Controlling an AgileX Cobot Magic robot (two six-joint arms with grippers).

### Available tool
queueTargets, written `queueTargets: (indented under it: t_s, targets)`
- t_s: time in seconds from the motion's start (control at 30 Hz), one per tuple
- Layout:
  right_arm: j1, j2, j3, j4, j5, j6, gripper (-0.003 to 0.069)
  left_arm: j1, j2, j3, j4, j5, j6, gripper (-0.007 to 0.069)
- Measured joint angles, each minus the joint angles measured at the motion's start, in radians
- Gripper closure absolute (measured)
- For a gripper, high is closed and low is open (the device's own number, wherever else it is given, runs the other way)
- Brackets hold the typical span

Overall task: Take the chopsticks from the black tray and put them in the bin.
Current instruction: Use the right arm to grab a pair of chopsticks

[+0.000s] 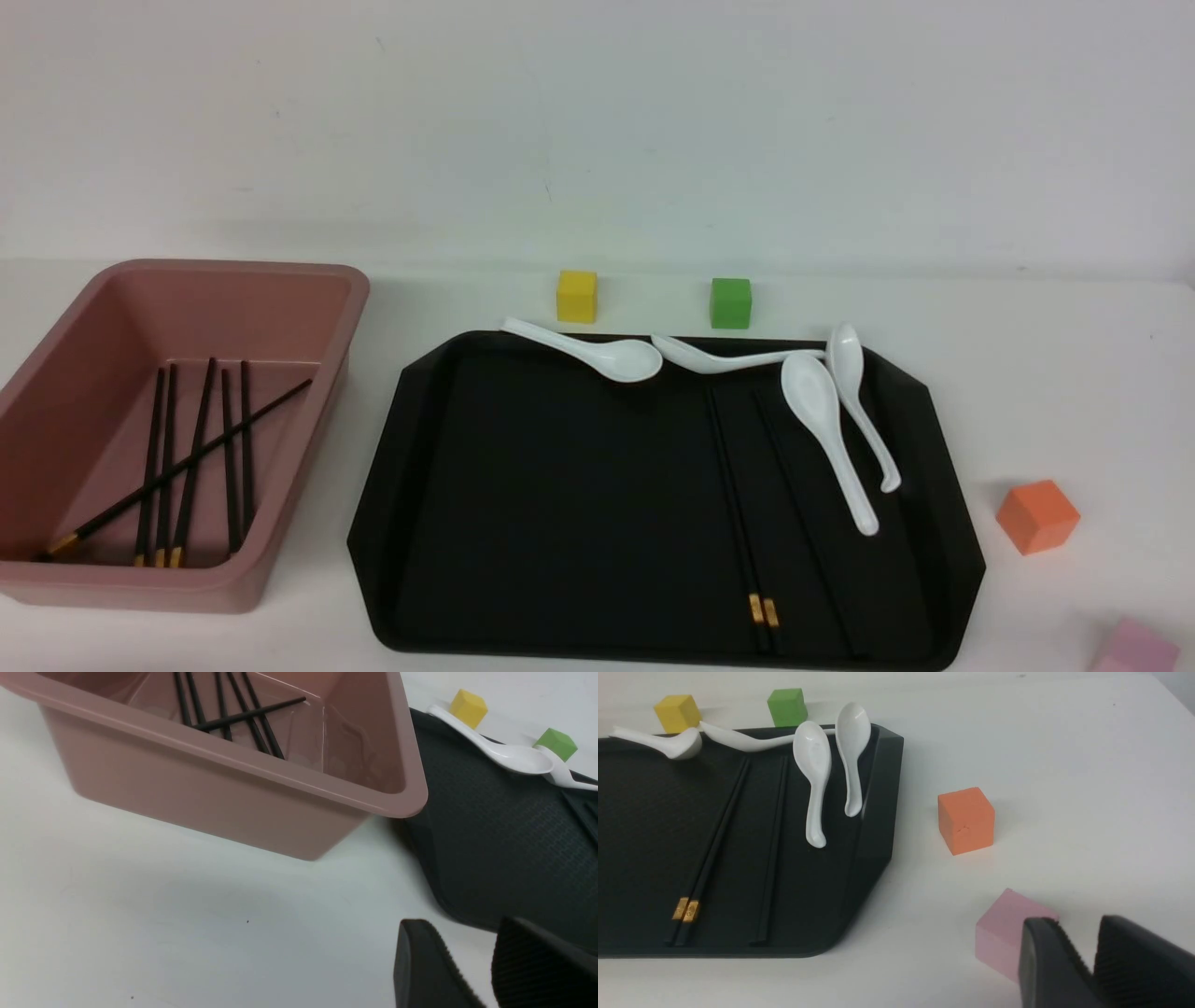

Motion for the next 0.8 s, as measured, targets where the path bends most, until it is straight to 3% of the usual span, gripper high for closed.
queueTargets:
  t_s: [0.63, 0.73, 0.8]
  targets:
    - [0.0, 0.0, 0.0, 0.001, 0.0, 0.0, 0.0449, 0.0, 0.0, 0.0, -0.004, 0.0, 0.0, 0.0386]
    - [0.0, 0.0, 0.0, 0.062, -0.008, 0.046, 0.0445, 0.0, 0.0, 0.0, -0.004, 0.0, 0.0, 0.0386]
    - [0.0, 0.0, 0.001, 0.184, -0.017, 0.124, 0.0442, 0.0, 0.0, 0.0, -0.004, 0.0, 0.0, 0.0386]
